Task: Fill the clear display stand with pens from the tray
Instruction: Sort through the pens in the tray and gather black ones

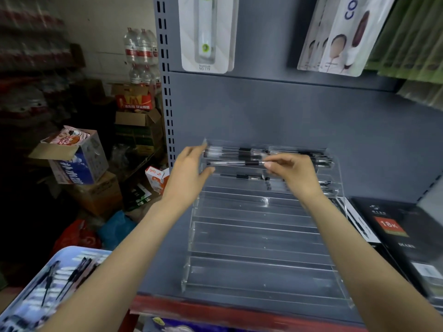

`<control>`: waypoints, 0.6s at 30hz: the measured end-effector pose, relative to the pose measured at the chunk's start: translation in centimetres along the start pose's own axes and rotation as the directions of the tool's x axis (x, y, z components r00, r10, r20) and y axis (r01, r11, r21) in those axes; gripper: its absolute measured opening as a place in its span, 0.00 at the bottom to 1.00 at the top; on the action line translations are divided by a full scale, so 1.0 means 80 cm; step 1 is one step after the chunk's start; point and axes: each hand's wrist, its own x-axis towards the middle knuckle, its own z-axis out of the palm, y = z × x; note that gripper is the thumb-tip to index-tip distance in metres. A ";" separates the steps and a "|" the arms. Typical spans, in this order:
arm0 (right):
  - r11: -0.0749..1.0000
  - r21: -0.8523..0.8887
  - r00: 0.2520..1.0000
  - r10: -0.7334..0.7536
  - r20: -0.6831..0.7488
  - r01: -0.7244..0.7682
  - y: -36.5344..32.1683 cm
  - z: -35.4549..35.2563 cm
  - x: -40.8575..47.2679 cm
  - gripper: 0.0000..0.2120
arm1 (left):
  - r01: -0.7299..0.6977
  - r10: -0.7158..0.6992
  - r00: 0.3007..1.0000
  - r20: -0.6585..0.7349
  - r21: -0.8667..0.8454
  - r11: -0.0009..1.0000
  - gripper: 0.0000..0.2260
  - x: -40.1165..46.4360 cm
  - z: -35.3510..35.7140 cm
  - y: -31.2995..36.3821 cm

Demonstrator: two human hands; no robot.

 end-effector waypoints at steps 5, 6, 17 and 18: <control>0.961 -0.277 0.999 0.021 0.035 -0.011 0.009 0.000 -0.002 0.05 | 0.242 -0.214 0.965 0.152 -0.201 0.949 0.22 -0.005 0.000 -0.029; 0.952 -0.305 0.998 0.027 0.052 -0.010 0.007 0.002 -0.001 0.06 | 0.256 -0.217 0.961 0.170 -0.262 0.930 0.21 -0.007 -0.001 -0.031; 0.858 -0.512 0.987 0.112 0.112 -0.040 0.001 0.019 0.020 0.05 | 0.254 -0.204 0.965 0.166 -0.389 0.886 0.21 -0.012 0.006 -0.045; 0.851 -0.523 0.986 0.119 0.115 -0.042 0.001 0.020 0.021 0.05 | 0.253 -0.203 0.965 0.165 -0.396 0.883 0.21 -0.012 0.006 -0.044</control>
